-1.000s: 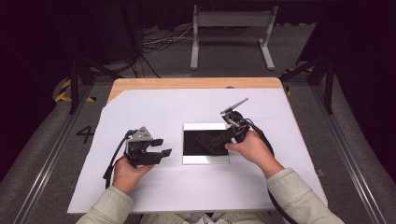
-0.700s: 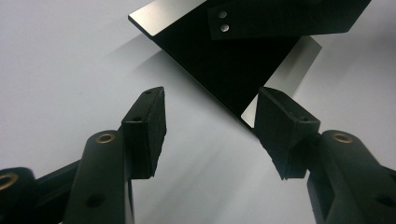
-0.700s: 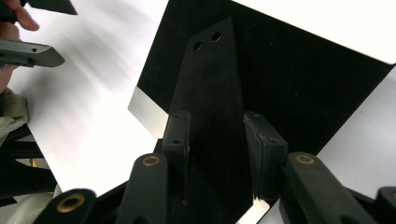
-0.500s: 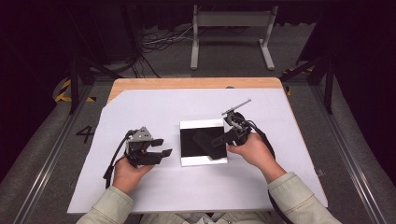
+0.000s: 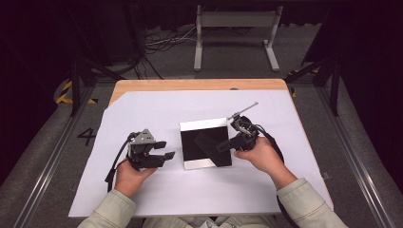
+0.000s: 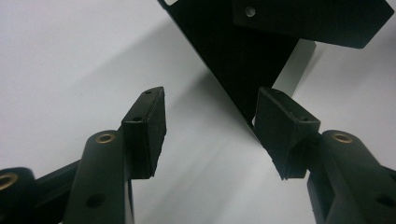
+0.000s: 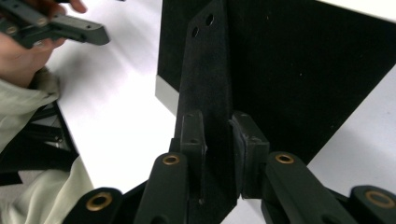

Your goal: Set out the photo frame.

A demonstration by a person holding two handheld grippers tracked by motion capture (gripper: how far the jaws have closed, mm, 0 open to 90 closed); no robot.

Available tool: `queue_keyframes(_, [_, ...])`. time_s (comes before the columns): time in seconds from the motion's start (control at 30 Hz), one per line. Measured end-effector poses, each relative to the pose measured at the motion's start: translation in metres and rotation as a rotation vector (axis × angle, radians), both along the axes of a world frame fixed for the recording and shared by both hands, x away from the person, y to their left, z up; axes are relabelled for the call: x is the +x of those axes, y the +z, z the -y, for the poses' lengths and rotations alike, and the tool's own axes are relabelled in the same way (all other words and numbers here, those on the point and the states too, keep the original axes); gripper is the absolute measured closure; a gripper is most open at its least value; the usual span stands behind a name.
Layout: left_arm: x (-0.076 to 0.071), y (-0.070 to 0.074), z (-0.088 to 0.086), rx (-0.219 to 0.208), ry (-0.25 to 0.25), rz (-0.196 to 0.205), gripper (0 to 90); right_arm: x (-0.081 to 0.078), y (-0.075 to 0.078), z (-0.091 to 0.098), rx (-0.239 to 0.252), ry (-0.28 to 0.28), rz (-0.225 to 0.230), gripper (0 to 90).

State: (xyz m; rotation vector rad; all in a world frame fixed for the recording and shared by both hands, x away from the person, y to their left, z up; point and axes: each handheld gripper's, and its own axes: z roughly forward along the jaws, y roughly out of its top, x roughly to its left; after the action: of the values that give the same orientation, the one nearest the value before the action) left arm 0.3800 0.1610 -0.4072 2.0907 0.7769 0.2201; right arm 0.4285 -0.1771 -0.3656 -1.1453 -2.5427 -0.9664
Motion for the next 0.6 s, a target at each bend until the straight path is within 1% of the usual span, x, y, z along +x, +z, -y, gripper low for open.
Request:
queue_keyframes(0.13, [0.000, 0.000, 0.000, -0.001, 0.004, 0.005, 44.0, -0.005, 0.003, 0.001, 0.023, 0.037, 0.010, 80.1])
queue_keyframes(0.2, [0.000, 0.000, -0.001, -0.002, 0.004, 0.008, 44.1, -0.007, 0.004, 0.002, 0.042, 0.055, 0.014, 82.0])
queue_keyframes(0.23, [0.000, 0.000, -0.001, -0.004, 0.005, 0.008, 44.1, -0.008, 0.005, 0.002, 0.054, 0.066, 0.016, 83.0])
queue_keyframes(0.33, [0.000, 0.001, -0.002, -0.004, 0.007, 0.010, 44.1, -0.010, 0.006, 0.004, 0.115, 0.093, -0.004, 86.1])
queue_keyframes(0.43, [0.000, 0.001, -0.002, -0.007, 0.009, 0.011, 44.1, -0.014, 0.009, 0.002, 0.131, 0.110, 0.004, 87.3])
queue_keyframes(0.47, [0.000, 0.001, -0.002, -0.005, 0.011, 0.018, 44.2, -0.016, 0.010, 0.001, 0.139, 0.118, 0.004, 87.8])
queue_keyframes(0.5, [-0.001, 0.002, -0.003, -0.009, 0.012, 0.014, 44.1, -0.017, 0.011, 0.000, 0.151, 0.128, 0.006, 88.0])
queue_keyframes(0.53, [-0.001, 0.002, -0.003, -0.011, 0.014, 0.014, 44.2, -0.018, 0.012, 0.000, 0.155, 0.141, 0.021, 88.1])
queue_keyframes(0.6, [0.000, 0.002, -0.004, -0.010, 0.011, 0.022, 44.1, -0.020, 0.014, 0.001, 0.160, 0.152, 0.031, 88.2])
